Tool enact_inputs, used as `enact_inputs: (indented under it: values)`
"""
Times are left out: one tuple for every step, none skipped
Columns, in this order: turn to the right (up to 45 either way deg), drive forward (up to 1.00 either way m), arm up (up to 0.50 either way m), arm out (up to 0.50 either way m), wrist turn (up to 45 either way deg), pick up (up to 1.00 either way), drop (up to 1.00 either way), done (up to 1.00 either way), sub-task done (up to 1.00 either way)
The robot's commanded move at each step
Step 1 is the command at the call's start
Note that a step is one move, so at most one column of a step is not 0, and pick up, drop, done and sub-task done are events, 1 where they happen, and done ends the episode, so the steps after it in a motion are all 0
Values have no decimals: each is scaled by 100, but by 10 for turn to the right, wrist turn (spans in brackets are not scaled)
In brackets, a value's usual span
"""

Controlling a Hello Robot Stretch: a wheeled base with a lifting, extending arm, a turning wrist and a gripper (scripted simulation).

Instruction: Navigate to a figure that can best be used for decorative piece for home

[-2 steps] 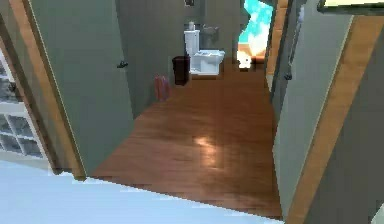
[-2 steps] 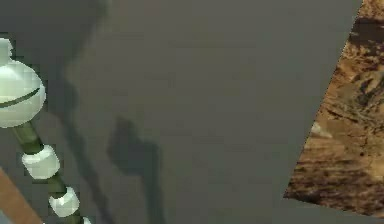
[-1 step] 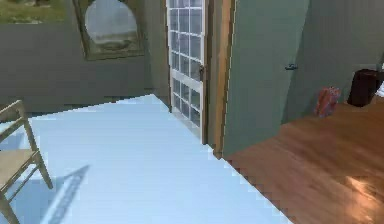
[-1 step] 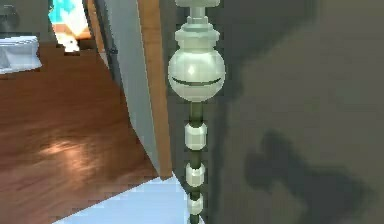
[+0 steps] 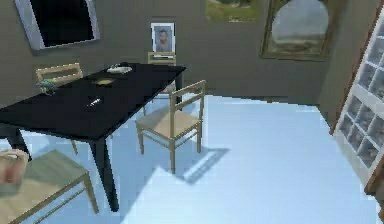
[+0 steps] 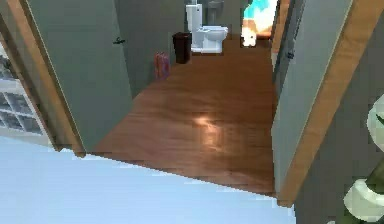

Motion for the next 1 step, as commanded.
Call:
enact_inputs:
  values:
    - [-390, 0, 0, 0, 0, 0, 0, 0, 0]
